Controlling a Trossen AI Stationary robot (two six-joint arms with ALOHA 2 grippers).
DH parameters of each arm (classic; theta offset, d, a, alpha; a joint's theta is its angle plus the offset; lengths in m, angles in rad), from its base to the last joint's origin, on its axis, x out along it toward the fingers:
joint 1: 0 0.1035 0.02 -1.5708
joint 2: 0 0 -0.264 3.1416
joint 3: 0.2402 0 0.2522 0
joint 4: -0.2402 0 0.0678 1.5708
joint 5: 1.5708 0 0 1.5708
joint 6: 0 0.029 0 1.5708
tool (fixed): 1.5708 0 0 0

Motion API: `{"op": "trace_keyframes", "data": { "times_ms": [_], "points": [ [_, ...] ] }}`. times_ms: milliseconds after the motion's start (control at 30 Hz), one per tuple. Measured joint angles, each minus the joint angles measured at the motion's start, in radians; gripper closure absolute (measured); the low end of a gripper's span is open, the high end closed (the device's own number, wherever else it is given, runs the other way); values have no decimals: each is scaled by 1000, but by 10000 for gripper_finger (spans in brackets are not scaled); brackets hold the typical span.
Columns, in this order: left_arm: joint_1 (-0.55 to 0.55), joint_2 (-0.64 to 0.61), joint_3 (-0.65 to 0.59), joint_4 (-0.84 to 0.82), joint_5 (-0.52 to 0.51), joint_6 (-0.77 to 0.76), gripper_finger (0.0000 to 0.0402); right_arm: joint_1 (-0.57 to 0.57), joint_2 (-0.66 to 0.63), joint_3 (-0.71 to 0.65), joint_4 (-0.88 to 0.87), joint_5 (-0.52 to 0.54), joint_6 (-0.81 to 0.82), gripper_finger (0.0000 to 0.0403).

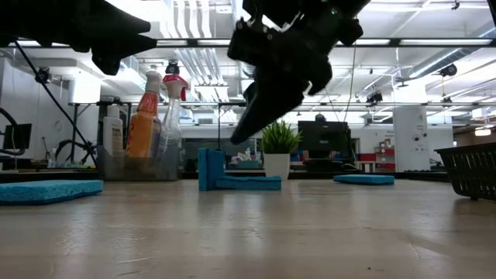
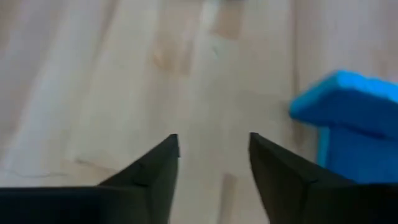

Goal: Pick & Place Kitchen Items
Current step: Put the blue sponge into the black bin

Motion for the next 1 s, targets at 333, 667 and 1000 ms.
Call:
{"op": "trace_keyframes", "data": {
  "times_ms": [333,667,1000],
  "points": [
    [0,0,-1,3,0,0,222,-13,5,5,-48,75,-80,55],
    [0,0,-1,2,0,-3,222,-54,7,22,-48,181,-164,49],
    [0,0,-1,2,0,-11,222,-186,7,8,-169,86,-158,49]
  ]
}}
